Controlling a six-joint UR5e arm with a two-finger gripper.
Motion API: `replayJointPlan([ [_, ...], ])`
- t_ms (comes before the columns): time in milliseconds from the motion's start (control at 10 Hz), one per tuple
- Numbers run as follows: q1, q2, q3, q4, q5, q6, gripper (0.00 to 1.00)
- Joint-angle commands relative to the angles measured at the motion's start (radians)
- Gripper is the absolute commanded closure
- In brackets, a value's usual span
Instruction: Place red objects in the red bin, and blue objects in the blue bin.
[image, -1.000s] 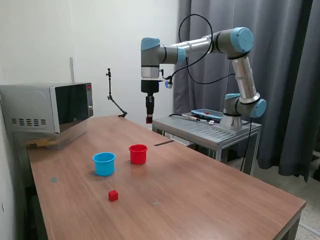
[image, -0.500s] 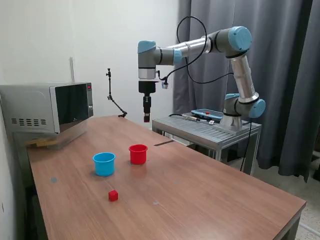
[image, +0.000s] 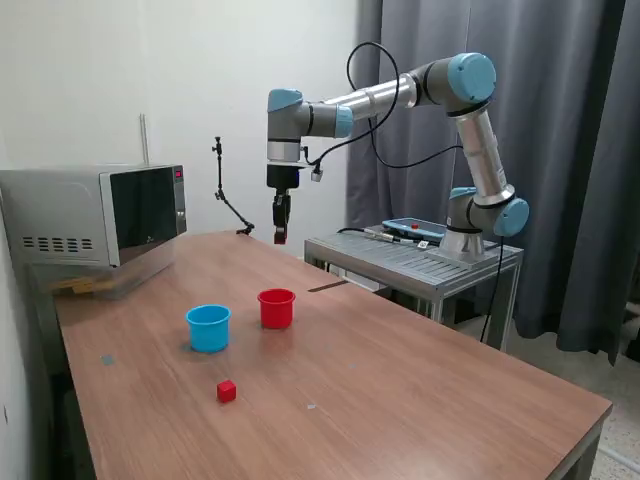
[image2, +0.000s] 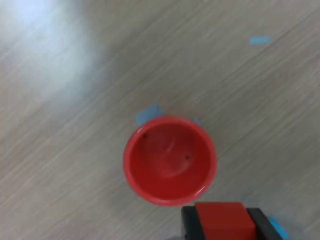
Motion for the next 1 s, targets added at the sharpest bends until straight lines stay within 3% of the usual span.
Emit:
replayJointPlan([
  [0,-0.024,0.001,0.046,-0.088,0.001,-0.018,1.00],
  [500,-0.026,0.015,0.142,-0.203,-0.005,-0.032,1.00],
  [900,-0.026,0.045,0.167,-0.257,-0.002,-0.035,1.00],
])
